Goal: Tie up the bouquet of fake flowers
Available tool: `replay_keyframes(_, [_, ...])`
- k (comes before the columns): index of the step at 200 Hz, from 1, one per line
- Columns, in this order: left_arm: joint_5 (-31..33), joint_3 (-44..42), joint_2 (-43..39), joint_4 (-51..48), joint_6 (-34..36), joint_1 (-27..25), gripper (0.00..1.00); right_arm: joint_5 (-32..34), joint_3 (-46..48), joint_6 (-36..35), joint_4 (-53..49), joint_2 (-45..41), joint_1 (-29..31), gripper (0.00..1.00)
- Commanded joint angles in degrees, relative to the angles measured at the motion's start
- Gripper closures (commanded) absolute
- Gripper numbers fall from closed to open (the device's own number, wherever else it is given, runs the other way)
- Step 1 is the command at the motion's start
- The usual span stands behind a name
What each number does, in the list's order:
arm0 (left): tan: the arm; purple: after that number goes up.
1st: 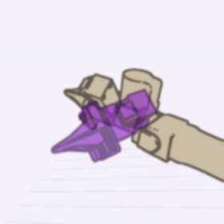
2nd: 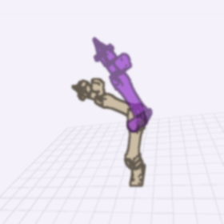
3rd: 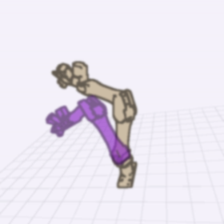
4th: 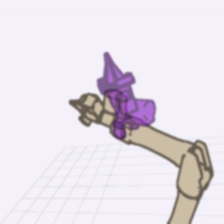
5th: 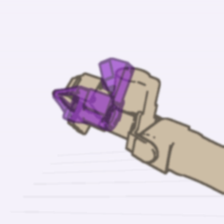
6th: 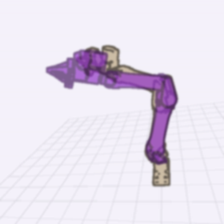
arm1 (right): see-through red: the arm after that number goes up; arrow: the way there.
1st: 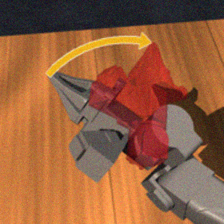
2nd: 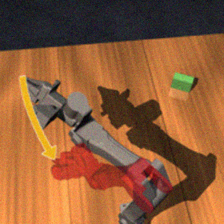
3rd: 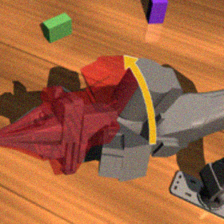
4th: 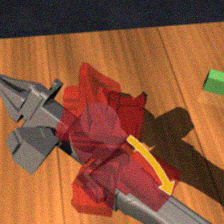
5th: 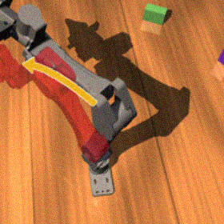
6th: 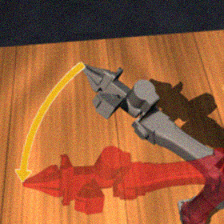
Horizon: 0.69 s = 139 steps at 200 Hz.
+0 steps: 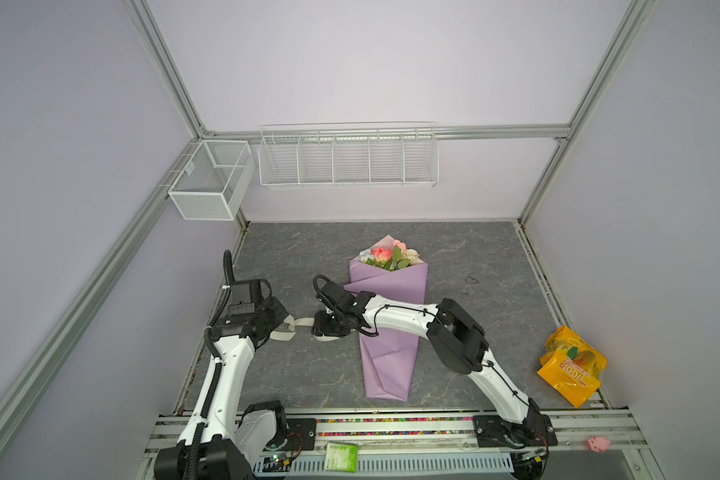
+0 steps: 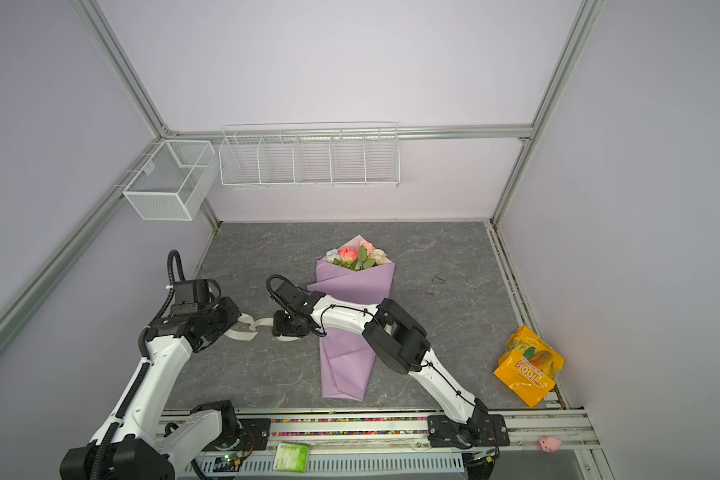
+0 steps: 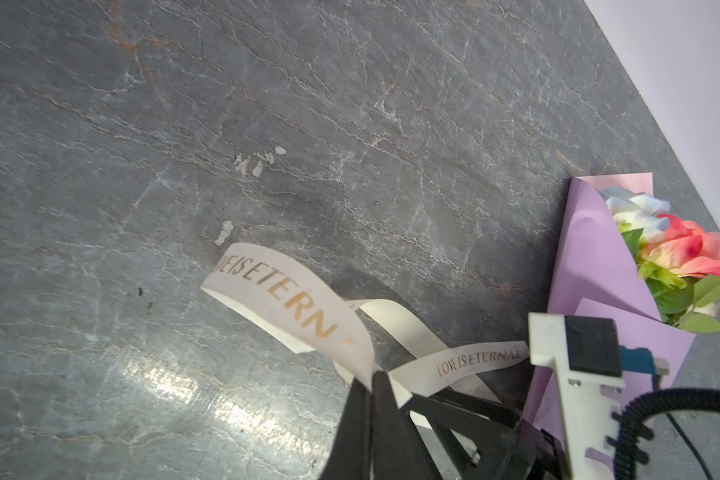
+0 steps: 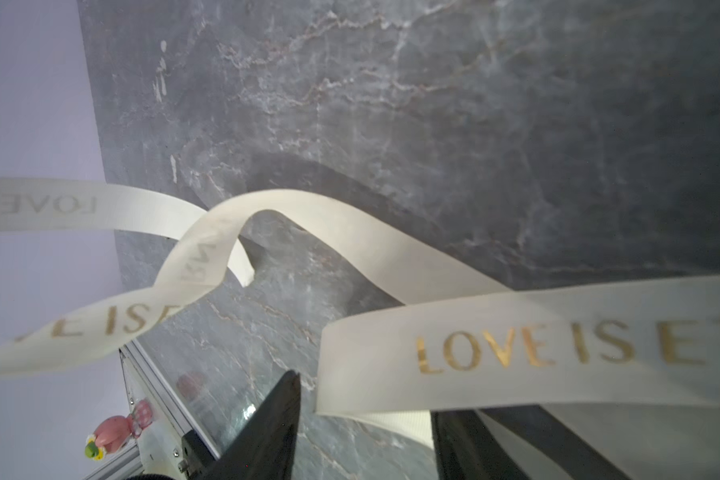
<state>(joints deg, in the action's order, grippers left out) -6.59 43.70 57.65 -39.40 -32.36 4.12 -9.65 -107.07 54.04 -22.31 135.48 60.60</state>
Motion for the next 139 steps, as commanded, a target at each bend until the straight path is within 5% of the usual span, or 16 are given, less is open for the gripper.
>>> replay_keyframes(1, [-0.88,-0.87,-0.44,0.40,-0.58,0.27,1.00,3.30,-1.88,1.39,-2.92,1.12,0.52,0.53])
replay_keyframes(54, [-1.13,-1.20,-1.11,0.46,-0.51,0.27,1.00,6.42,-5.88,-2.10,-7.17,1.29,0.84,0.85])
replay_keyframes(85, [-1.65,-1.34,-0.75,0.81,-0.23,0.24,1.00,9.26,-6.55,-6.78,-9.24,-1.50,1.05,0.93])
replay_keyframes(139, [-6.61,-2.47,-3.39,1.14,0.72,0.21,1.00,11.14,-13.54,-17.87,-13.96,-2.50,-0.53,0.93])
